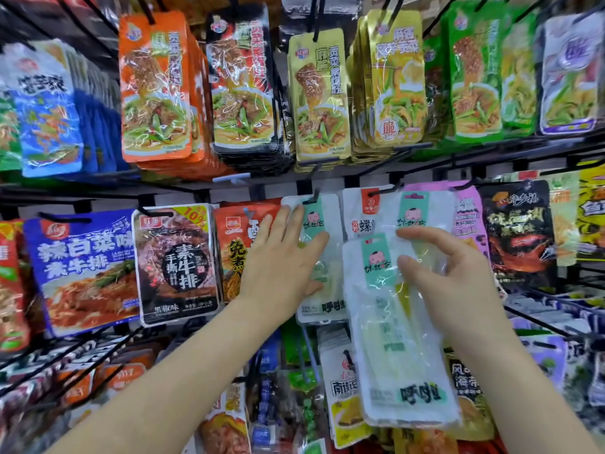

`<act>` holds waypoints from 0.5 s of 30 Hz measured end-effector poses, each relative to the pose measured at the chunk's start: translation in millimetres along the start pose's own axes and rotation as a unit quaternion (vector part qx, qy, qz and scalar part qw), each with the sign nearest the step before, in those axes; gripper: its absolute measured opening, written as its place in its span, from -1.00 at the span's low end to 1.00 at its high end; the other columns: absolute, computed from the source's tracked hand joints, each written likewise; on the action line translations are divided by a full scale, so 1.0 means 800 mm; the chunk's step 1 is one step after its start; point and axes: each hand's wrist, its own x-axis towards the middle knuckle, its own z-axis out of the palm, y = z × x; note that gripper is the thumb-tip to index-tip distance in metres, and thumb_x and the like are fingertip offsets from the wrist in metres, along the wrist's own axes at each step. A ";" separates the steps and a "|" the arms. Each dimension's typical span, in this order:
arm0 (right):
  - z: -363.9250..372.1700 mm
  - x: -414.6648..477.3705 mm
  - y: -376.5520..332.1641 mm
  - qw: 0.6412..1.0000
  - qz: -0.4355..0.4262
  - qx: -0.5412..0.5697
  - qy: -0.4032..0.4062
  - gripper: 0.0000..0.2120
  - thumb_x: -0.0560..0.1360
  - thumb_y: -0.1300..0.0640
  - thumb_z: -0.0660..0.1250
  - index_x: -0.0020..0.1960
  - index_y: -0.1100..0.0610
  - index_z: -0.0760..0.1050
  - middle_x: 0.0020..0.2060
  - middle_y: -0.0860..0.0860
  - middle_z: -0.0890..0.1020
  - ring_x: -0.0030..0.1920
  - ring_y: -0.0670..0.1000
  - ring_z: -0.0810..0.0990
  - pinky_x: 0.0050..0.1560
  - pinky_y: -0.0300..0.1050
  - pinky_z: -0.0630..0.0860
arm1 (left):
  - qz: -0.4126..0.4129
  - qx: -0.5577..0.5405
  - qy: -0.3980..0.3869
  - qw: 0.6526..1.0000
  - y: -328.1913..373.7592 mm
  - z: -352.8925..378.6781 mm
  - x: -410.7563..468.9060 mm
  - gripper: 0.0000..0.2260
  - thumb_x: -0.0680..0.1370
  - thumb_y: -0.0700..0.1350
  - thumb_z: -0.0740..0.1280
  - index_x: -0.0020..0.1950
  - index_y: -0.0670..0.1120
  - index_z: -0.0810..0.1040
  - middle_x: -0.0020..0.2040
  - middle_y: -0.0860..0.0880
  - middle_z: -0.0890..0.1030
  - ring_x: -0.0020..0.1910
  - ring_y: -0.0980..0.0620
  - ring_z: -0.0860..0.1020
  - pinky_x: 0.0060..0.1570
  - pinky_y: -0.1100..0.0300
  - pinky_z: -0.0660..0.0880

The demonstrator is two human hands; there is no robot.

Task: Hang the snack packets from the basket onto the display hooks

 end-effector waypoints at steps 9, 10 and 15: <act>0.009 -0.017 0.010 0.998 -0.032 0.052 0.011 -0.61 0.45 0.25 0.45 0.16 -0.11 0.50 0.12 -0.39 0.52 0.23 -0.40 0.39 -0.01 -0.72 0.19 | 0.014 0.013 -0.014 1.000 -0.008 0.012 0.011 -0.36 0.56 0.20 0.23 0.55 0.17 -0.01 0.58 -0.18 -0.16 0.56 -0.13 -0.16 0.47 -0.11 -0.23; 0.010 -0.018 0.009 0.998 -0.033 0.054 0.011 -0.58 0.44 0.24 0.46 0.18 -0.12 0.48 0.13 -0.39 0.51 0.25 -0.36 0.40 0.00 -0.72 0.18 | 0.019 0.003 -0.007 1.000 -0.009 0.010 0.009 -0.41 0.58 0.15 0.23 0.54 0.15 0.06 0.59 -0.16 -0.10 0.56 -0.12 -0.12 0.47 -0.11 -0.22; 0.011 -0.025 0.007 0.996 -0.056 0.064 0.013 -0.46 0.43 0.23 0.47 0.20 -0.27 0.38 0.14 -0.50 0.42 0.02 -0.31 0.45 0.30 -0.33 0.31 | -0.105 -0.499 0.098 0.855 0.006 -0.031 -0.024 -0.79 0.61 -0.01 0.25 0.19 0.03 0.58 0.13 0.09 0.63 0.14 0.14 0.56 0.21 0.16 0.44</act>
